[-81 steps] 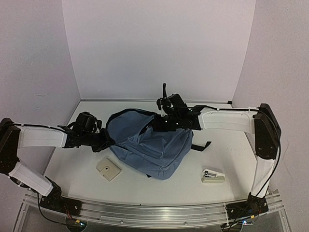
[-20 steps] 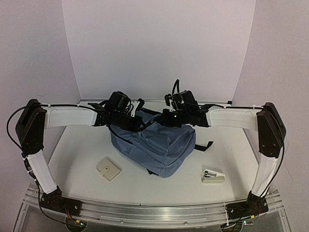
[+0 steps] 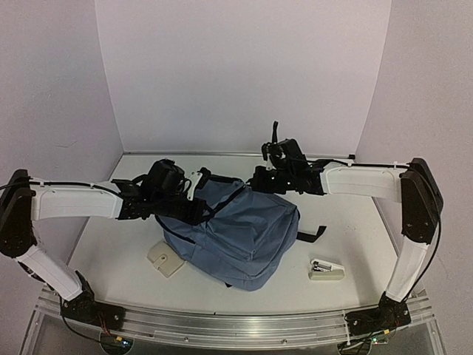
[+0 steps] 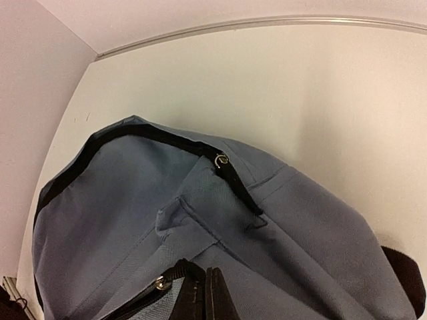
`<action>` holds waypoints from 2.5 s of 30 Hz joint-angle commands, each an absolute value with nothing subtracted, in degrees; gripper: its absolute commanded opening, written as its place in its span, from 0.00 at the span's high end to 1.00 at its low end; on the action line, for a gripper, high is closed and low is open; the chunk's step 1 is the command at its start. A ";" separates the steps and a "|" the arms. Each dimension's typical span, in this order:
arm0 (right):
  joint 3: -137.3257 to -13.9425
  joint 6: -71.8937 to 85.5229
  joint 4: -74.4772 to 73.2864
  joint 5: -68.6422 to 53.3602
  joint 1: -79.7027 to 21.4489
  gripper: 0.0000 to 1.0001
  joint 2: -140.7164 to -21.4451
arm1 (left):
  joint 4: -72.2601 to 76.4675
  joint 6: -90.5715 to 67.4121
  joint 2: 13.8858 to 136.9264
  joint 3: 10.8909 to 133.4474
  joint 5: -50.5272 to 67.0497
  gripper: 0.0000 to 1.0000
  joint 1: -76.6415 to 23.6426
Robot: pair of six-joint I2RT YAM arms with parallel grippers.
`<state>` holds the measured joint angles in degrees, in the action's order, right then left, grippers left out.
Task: Pack the student bag
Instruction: Unzip the student bag at the center of the board.
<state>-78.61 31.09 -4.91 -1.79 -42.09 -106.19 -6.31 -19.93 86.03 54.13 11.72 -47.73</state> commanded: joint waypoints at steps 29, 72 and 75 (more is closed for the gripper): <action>-76.72 30.63 -2.61 -4.18 -36.42 1.00 -109.32 | -10.12 -31.73 74.86 43.46 6.79 0.99 -48.16; -36.26 50.56 6.97 -12.60 -38.36 0.29 -77.15 | -26.11 -32.10 92.05 64.07 5.56 0.81 -42.27; -35.65 51.39 11.31 -14.77 -38.34 0.32 -79.38 | -24.07 -32.83 91.72 62.41 8.07 0.83 -41.03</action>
<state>-36.84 48.21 1.49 -10.90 -38.24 -78.36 -26.08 -30.98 92.18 64.75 6.54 -43.46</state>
